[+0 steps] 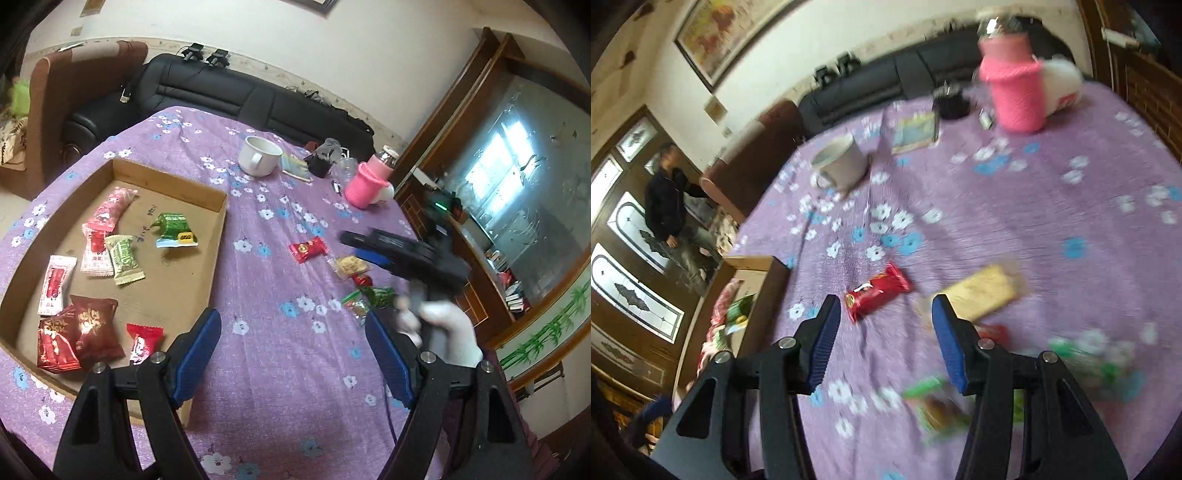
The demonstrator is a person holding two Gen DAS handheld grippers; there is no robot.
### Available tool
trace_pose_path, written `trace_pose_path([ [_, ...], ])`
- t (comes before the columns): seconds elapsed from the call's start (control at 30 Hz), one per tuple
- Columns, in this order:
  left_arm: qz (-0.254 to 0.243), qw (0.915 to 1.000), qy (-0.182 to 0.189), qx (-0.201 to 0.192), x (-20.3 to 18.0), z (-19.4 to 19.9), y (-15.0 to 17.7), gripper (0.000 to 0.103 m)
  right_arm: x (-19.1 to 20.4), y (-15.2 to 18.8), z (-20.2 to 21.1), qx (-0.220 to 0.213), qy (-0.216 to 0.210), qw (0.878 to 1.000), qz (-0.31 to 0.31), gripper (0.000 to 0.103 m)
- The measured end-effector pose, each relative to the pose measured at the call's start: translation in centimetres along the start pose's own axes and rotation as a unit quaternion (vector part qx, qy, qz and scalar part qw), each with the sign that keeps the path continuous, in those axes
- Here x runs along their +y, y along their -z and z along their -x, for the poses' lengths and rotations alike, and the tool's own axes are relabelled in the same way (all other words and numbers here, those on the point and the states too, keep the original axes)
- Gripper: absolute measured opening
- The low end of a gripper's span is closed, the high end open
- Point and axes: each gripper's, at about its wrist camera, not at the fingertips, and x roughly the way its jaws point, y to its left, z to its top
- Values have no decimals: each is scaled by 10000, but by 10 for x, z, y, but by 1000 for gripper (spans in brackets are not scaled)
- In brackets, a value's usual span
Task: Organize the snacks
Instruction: 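Move both tools back over the remaining snacks on the tablecloth, then grasp the red candy packet with the left tool while the right tool grasps the yellow cake packet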
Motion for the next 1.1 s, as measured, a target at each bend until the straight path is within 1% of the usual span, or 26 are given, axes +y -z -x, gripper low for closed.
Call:
trace_pose_path([
  [0.03, 17, 10000, -20, 11, 2, 1, 1, 80, 7, -4, -17, 166, 152, 9997, -23, 54],
  [0.1, 102, 9999, -76, 26, 10, 0, 1, 80, 20, -9, -45, 352, 411, 9985, -29, 54],
  [0.13, 156, 9998, -106, 35, 13, 0, 2, 80, 27, -10, -59, 438, 640, 9970, 43, 54],
  [0.2, 271, 9995, -166, 63, 18, -1, 2, 80, 41, -9, -75, 448, 1077, 9927, 297, 49],
  [0.23, 276, 9994, -184, 55, 19, 0, 2, 80, 51, -6, -79, 378, 1360, 9885, 545, 32],
  [0.27, 249, 9994, -230, 35, 19, 1, 1, 80, 56, -3, -81, 433, 1472, 9857, 694, 16],
  [0.3, 199, 9994, -287, 12, 19, 2, 1, 80, 62, 1, -81, 448, 1481, 9846, 819, 9],
  [0.33, 169, 9994, -311, -11, 20, 3, 2, 80, 67, 7, -79, 513, 1462, 9837, 916, 6],
  [0.4, 227, 9995, -198, -22, 24, 4, 2, 80, 72, 22, -72, 578, 1398, 9828, 1059, 6],
  [0.5, 392, 9992, -12, 5, 31, 2, 6, 80, 81, 54, -55, 777, 1109, 9840, 1161, 6],
  [0.57, 484, 9988, 83, 31, 34, 1, 10, 80, 91, 74, -42, 897, 717, 9851, 1283, 7],
  [0.6, 495, 9987, 107, 23, 35, 2, 11, 80, 95, 80, -33, 1012, 280, 9861, 1291, 7],
  [0.63, 491, 9987, 116, 10, 34, 4, 12, 80, 94, 83, -21, 937, -46, 9881, 1222, 7],
  [0.67, 481, 9988, 126, -10, 33, 6, 13, 80, 91, 82, -4, 699, -191, 9909, 1135, 7],
  [0.7, 467, 9988, 137, -27, 33, 7, 14, 80, 84, 77, 15, 410, -180, 9934, 1054, 9],
  [0.73, 438, 9989, 161, -29, 31, 8, 15, 80, 75, 69, 31, 180, -151, 9951, 964, 18],
  [0.77, 388, 9991, 196, -4, 29, 7, 16, 80, 65, 63, 42, 34, -141, 9961, 876, 37],
  [0.83, 303, 9992, 235, 64, 25, 3, 17, 80, 36, 48, 62, -286, 56, 9977, 608, 56],
  [0.9, 135, 9993, 309, 152, 17, -4, 19, 80, 10, 32, 63, -290, 259, 9986, 356, 56],
  [0.97, -140, 9992, 288, 255, 6, -13, 22, 80, -17, 21, 59, -194, 243, 9995, 27, 56],
  [1.03, -482, 9975, 278, 424, -7, -23, 25, 80, -32, 16, 52, -59, 322, 9994, -83, 56],
  [1.1, -906, 9937, 186, 635, -22, -37, 27, 80, -39, 11, 38, 92, 490, 9987, -104, 56],
])
